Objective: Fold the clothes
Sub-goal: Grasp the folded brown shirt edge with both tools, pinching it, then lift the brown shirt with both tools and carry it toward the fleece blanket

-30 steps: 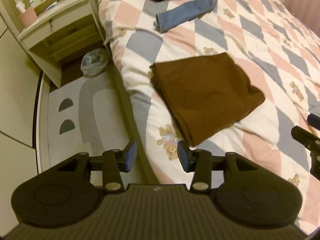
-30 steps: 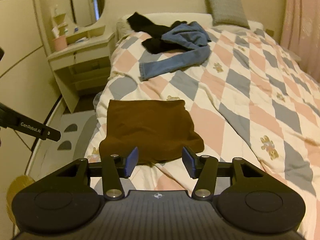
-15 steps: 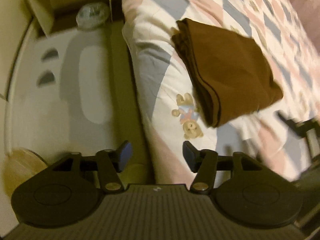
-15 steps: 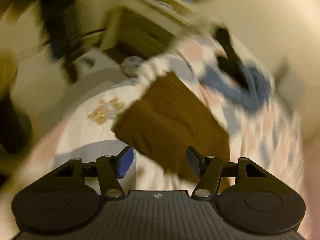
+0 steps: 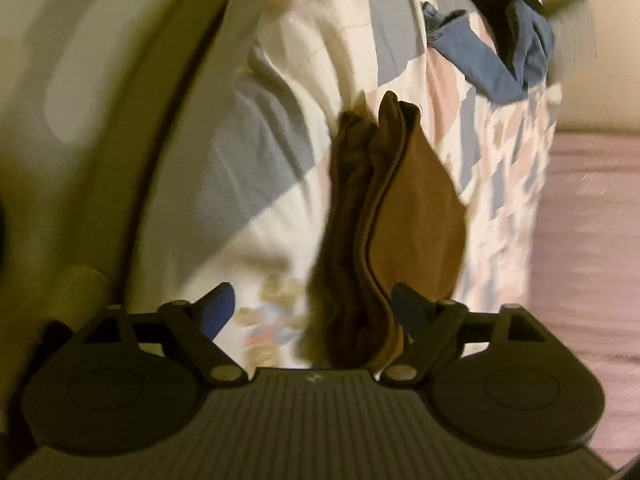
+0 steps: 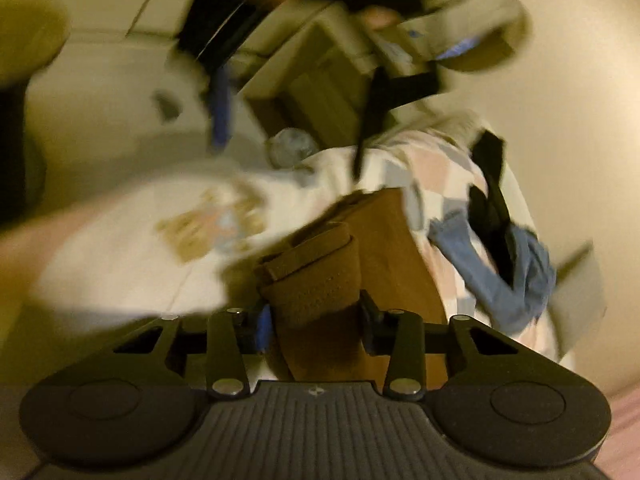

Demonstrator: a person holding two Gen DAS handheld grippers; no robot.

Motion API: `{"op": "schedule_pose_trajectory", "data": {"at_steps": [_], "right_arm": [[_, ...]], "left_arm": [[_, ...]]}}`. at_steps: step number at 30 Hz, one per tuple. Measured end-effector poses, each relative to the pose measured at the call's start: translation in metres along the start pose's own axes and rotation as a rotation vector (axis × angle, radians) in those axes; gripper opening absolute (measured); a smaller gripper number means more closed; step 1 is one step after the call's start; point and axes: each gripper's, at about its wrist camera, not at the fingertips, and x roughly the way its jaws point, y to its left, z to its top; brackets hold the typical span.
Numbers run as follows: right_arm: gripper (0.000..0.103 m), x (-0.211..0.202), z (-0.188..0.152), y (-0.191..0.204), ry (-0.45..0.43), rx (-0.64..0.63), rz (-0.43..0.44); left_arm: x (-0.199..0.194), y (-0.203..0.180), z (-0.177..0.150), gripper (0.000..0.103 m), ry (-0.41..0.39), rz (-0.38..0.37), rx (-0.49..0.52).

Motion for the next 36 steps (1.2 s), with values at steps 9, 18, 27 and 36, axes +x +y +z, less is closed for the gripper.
{"op": "schedule_pose_trajectory", "data": {"at_steps": [9,18,27,36], "right_arm": [[0.038,-0.005,0.016,-0.036,0.000,0.067,0.051],[0.038,-0.014,0.016,-0.049,-0.036,0.128,0.019],[0.042,-0.015,0.005,-0.047,-0.019,0.092,0.128],[0.067,0.023,-0.111,-0.213,0.099,1.056,0.585]], "left_arm": [[0.027,-0.026,0.005,0.090,-0.012,-0.151,0.010],[0.063,-0.003,0.002,0.091,0.024,-0.261,-0.194],[0.090,-0.040,0.014,0.050,0.016,-0.190,0.079],[0.099,-0.025,0.020,0.042,0.067,-0.208,0.088]]}}
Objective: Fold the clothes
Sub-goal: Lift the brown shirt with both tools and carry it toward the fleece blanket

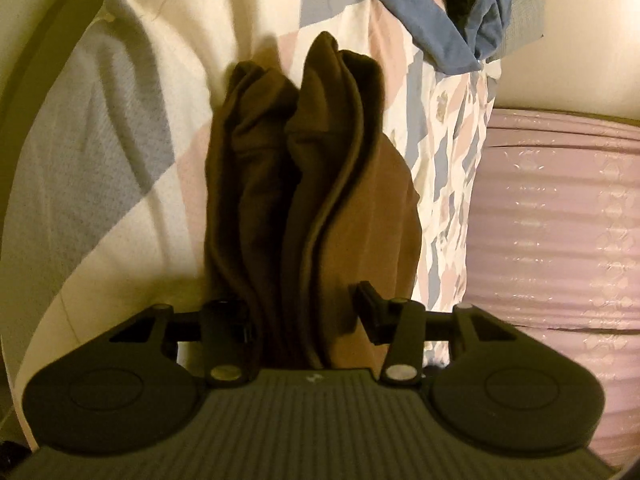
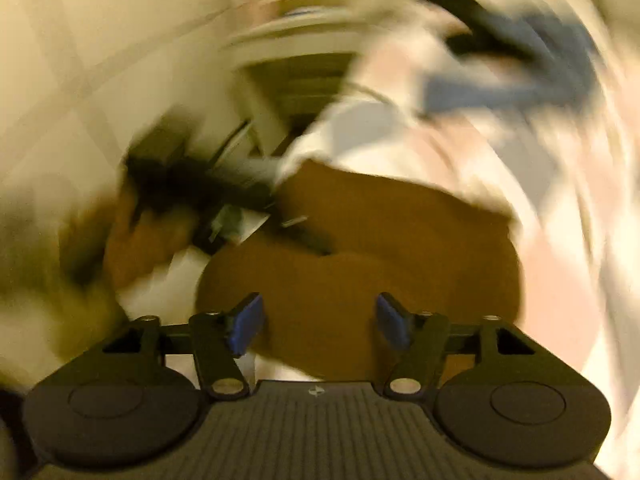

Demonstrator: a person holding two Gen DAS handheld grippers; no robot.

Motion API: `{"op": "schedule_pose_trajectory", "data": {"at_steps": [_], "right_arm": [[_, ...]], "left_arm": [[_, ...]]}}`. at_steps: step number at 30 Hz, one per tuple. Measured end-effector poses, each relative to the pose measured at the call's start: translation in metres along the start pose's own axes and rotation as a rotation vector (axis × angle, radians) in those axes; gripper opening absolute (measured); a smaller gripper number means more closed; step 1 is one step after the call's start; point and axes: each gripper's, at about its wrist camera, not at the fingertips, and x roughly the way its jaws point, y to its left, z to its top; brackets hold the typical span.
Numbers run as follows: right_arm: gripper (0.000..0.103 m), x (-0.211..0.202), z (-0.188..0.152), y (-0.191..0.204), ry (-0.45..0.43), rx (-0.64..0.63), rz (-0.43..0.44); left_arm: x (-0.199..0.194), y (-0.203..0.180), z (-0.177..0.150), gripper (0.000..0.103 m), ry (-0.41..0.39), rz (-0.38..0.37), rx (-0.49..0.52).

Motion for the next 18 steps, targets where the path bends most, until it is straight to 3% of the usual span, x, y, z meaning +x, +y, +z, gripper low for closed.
{"op": "schedule_pose_trajectory", "data": {"at_steps": [3,6,8,11,15,18], "right_arm": [[0.070,0.001,0.016,-0.084,-0.014,0.270,-0.047],[0.066,0.026,0.021,-0.131,0.040,0.400,0.072],[0.055,0.049,0.025,-0.139,0.091,0.407,0.145],[0.054,0.078,0.032,-0.143,0.131,0.388,0.187],[0.053,0.097,0.033,-0.144,0.114,0.417,0.252],[0.020,0.106,0.028,-0.134,0.109,0.414,0.232]], "left_arm": [[0.000,0.005,0.001,0.042,0.004,-0.014,-0.006],[-0.001,0.007,0.002,0.042,-0.001,-0.022,-0.005],[-0.004,0.010,0.001,0.041,-0.007,-0.034,-0.012],[-0.008,0.016,-0.001,0.041,-0.021,-0.046,-0.023],[-0.009,0.021,-0.003,0.041,-0.042,-0.064,-0.039],[-0.009,0.026,-0.002,0.039,-0.043,-0.074,-0.048]]}}
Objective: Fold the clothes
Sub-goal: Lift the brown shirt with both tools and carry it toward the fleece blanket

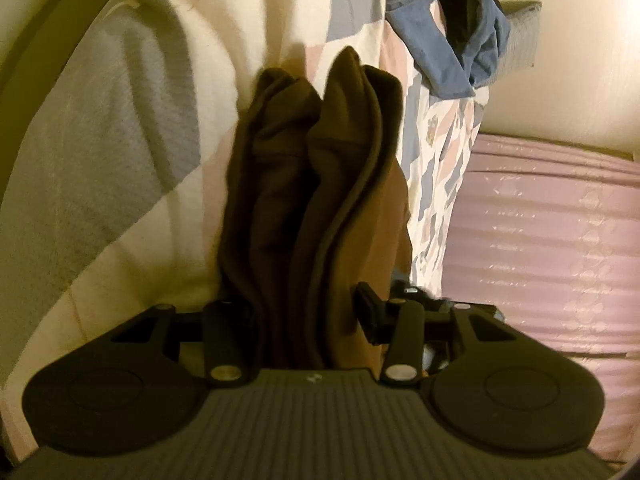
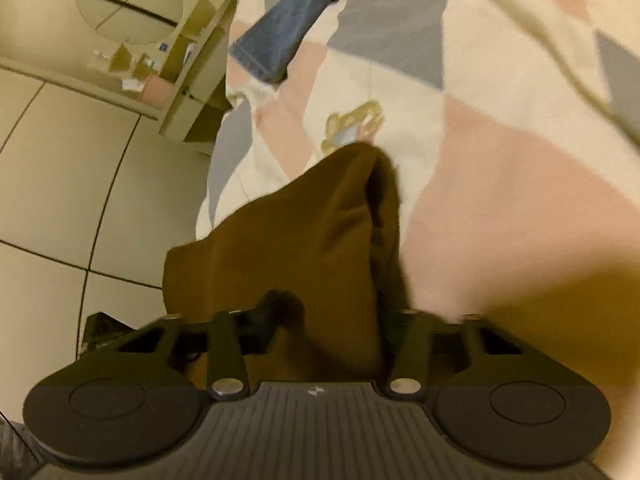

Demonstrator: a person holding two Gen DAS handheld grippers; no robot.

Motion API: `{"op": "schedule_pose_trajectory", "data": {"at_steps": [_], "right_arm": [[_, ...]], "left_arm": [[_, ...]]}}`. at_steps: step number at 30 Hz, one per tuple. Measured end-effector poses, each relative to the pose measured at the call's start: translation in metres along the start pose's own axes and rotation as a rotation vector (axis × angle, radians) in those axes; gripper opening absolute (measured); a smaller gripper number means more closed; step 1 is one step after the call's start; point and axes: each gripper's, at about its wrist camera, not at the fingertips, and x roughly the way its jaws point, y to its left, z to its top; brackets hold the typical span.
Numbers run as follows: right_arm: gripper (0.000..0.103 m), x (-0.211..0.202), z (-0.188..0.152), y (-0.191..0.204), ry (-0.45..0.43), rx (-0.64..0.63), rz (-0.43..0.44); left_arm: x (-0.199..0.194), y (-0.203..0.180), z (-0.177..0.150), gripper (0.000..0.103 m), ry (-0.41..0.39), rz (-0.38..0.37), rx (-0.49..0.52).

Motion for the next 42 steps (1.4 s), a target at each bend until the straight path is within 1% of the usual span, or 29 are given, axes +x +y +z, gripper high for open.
{"op": "schedule_pose_trajectory", "data": {"at_steps": [1,3,5,6,9,10,12,14,16,17,19,20,23,24,27,28,29,30,31,32,34,35,37,39,40,42], "right_arm": [[0.017,0.001,-0.004,0.002,-0.020,0.008,-0.011],[0.015,-0.011,-0.018,0.009,-0.099,0.047,-0.023],[0.014,-0.029,-0.038,0.017,-0.190,0.109,-0.020],[0.014,-0.037,-0.048,0.023,-0.233,0.135,-0.022],[0.014,-0.065,-0.093,0.045,-0.366,0.222,-0.067],[0.014,-0.073,-0.109,0.051,-0.410,0.266,-0.087],[0.014,-0.090,-0.152,0.062,-0.529,0.384,-0.104],[0.014,-0.105,-0.200,0.076,-0.664,0.516,-0.122],[0.014,-0.119,-0.252,0.090,-0.804,0.640,-0.148],[0.014,-0.125,-0.280,0.098,-0.877,0.703,-0.164],[0.014,-0.136,-0.337,0.115,-1.023,0.823,-0.204],[0.014,-0.142,-0.369,0.126,-1.104,0.885,-0.233],[0.014,-0.160,-0.469,0.165,-1.363,1.078,-0.331],[0.014,-0.162,-0.497,0.179,-1.442,1.132,-0.363],[0.014,-0.168,-0.577,0.224,-1.689,1.274,-0.468],[0.014,-0.170,-0.599,0.237,-1.770,1.315,-0.498],[0.014,-0.171,-0.623,0.253,-1.870,1.355,-0.534],[0.014,-0.173,-0.642,0.265,-1.951,1.386,-0.563],[0.014,-0.175,-0.660,0.275,-2.031,1.413,-0.591],[0.014,-0.177,-0.679,0.286,-2.125,1.441,-0.618],[0.014,-0.183,-0.708,0.300,-2.271,1.479,-0.658],[0.014,-0.188,-0.724,0.307,-2.353,1.493,-0.672],[0.014,-0.200,-0.746,0.315,-2.464,1.513,-0.703],[0.014,-0.213,-0.765,0.321,-2.550,1.528,-0.750],[0.014,-0.218,-0.771,0.320,-2.575,1.540,-0.757],[0.014,-0.225,-0.793,0.313,-2.619,1.566,-0.741]], "left_arm": [[-0.001,0.000,0.001,0.037,0.006,0.003,0.009],[-0.003,-0.008,0.004,0.035,0.029,0.027,0.057],[-0.001,-0.026,0.009,0.034,0.075,0.074,0.136],[0.001,-0.040,0.012,0.033,0.106,0.096,0.198],[0.007,-0.084,0.022,0.033,0.202,0.159,0.386],[0.012,-0.100,0.025,0.033,0.243,0.173,0.445],[0.023,-0.134,0.027,0.033,0.335,0.197,0.564],[0.042,-0.168,0.020,0.033,0.448,0.212,0.677],[0.066,-0.198,-0.003,0.033,0.579,0.216,0.806],[0.080,-0.211,-0.020,0.033,0.648,0.210,0.871],[0.109,-0.232,-0.063,0.033,0.797,0.185,0.991],[0.124,-0.239,-0.090,0.033,0.877,0.166,1.046],[0.169,-0.253,-0.194,0.032,1.139,0.091,1.180],[0.181,-0.257,-0.229,0.032,1.219,0.059,1.221],[0.211,-0.272,-0.346,0.032,1.454,-0.074,1.331],[0.213,-0.273,-0.390,0.032,1.531,-0.116,1.356],[0.216,-0.274,-0.439,0.032,1.616,-0.162,1.386],[0.213,-0.273,-0.484,0.032,1.688,-0.202,1.415],[0.201,-0.266,-0.528,0.032,1.752,-0.247,1.445],[0.195,-0.266,-0.567,0.032,1.804,-0.290,1.474],[0.176,-0.266,-0.650,0.032,1.913,-0.377,1.521],[0.172,-0.267,-0.681,0.031,1.955,-0.405,1.535],[0.160,-0.268,-0.735,0.031,2.022,-0.454,1.559],[0.151,-0.268,-0.786,0.031,2.068,-0.501,1.580],[0.148,-0.268,-0.805,0.031,2.085,-0.514,1.586],[0.144,-0.265,-0.839,0.031,2.107,-0.531,1.589]]}}
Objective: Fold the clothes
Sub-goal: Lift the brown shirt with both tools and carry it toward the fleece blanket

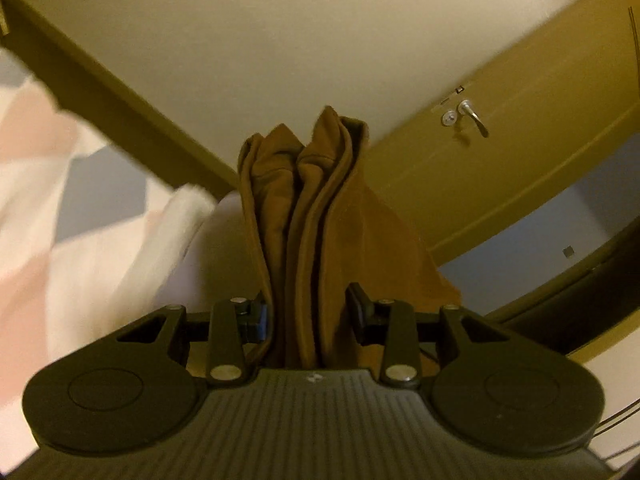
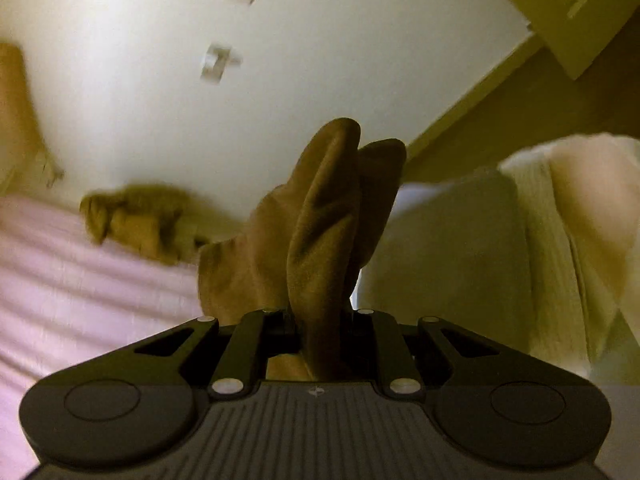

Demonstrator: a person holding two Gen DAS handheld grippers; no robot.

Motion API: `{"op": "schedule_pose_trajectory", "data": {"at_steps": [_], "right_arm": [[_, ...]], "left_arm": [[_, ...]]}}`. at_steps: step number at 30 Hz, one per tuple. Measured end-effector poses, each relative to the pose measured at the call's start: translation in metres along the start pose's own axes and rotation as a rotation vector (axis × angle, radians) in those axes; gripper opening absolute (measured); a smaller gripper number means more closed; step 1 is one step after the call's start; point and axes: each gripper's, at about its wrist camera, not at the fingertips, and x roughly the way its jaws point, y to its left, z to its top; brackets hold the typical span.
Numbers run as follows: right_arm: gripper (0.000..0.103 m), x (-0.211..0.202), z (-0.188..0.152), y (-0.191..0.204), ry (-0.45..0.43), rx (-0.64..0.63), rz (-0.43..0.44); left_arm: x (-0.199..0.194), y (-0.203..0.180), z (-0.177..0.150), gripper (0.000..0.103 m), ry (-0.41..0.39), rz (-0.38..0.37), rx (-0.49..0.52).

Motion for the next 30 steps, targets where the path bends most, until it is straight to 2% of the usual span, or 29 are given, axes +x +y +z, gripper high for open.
{"op": "schedule_pose_trajectory", "data": {"at_steps": [6,9,13,15,17,18,20,21,22,25,27,29,30], "right_arm": [[0.014,0.023,0.035,-0.022,-0.039,0.042,-0.056],[0.014,0.024,0.025,-0.034,-0.036,0.068,-0.087],[0.014,0.035,0.021,-0.054,-0.021,0.058,-0.137],[0.017,0.045,0.018,-0.068,-0.004,0.011,-0.207],[0.024,0.052,0.014,-0.084,0.004,-0.022,-0.286],[0.024,0.048,0.012,-0.088,-0.004,-0.037,-0.295],[0.030,0.034,0.011,-0.085,-0.038,-0.117,-0.313],[0.038,0.029,0.011,-0.082,-0.063,-0.173,-0.337],[0.045,0.026,0.013,-0.076,-0.087,-0.226,-0.363],[0.045,0.018,0.007,-0.046,-0.184,-0.453,-0.394],[0.045,0.020,-0.009,-0.017,-0.233,-0.693,-0.394],[0.044,0.029,-0.032,0.002,-0.236,-0.896,-0.371],[0.038,0.035,-0.045,0.008,-0.228,-0.977,-0.357]], "left_arm": [[0.044,0.016,0.026,0.031,0.041,0.009,0.016],[0.070,0.030,0.045,0.031,0.057,0.003,-0.001],[0.094,0.051,0.039,0.032,0.099,0.013,-0.011],[0.105,0.063,0.035,0.034,0.122,0.045,0.006],[0.108,0.077,0.030,0.041,0.128,0.087,-0.010],[0.106,0.084,0.029,0.043,0.116,0.092,-0.019],[0.092,0.089,0.029,0.054,0.062,0.126,-0.019],[0.079,0.089,0.030,0.053,0.020,0.164,-0.008],[0.067,0.087,0.031,0.051,-0.025,0.205,0.005],[0.040,0.063,0.030,0.038,-0.172,0.346,0.105],[0.034,0.029,0.021,0.028,-0.229,0.379,0.262],[0.041,-0.005,0.001,0.017,-0.257,0.393,0.463],[0.046,-0.017,-0.011,0.017,-0.265,0.397,0.557]]}}
